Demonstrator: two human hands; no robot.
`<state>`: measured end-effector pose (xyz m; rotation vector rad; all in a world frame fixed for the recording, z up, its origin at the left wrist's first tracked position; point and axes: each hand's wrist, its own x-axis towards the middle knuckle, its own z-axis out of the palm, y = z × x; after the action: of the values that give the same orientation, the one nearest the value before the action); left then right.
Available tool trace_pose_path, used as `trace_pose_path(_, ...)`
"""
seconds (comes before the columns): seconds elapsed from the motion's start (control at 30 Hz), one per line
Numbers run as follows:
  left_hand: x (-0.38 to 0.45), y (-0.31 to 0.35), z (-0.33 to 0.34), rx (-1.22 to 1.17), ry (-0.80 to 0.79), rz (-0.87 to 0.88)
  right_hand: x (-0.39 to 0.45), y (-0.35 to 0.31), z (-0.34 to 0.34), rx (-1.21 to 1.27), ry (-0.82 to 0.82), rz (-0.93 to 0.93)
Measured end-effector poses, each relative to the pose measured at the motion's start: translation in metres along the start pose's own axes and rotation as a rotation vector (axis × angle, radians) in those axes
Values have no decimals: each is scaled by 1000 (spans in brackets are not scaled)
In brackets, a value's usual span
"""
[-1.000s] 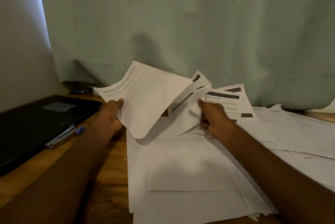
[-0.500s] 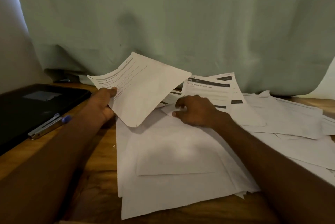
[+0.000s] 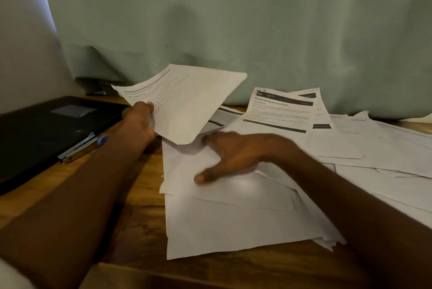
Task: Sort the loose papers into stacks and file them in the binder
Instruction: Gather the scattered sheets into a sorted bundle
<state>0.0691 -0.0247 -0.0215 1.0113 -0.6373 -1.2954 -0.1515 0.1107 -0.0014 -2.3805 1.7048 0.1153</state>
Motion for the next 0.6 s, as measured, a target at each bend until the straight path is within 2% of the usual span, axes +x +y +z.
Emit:
trace_pose_path(0.07,-3,-1,2,-7,-10,-3,4,-7,6,29,-22,-17)
trace_pose_path(0.2,-5,3,0,-18,-33,15,6,-9,8,255,50,-42)
trace_pose_path(0.4,-14,7,-4,-77,-75,-36,5,-4,5,447,360,-22)
trace_pose_path(0.5,-21,9,-3,-138,-109,-60,-3,10,-14,800,410,0)
trace_pose_path(0.6,-33,13,-1,-209,-136,-100,-23,32,-36,1275,319,-92)
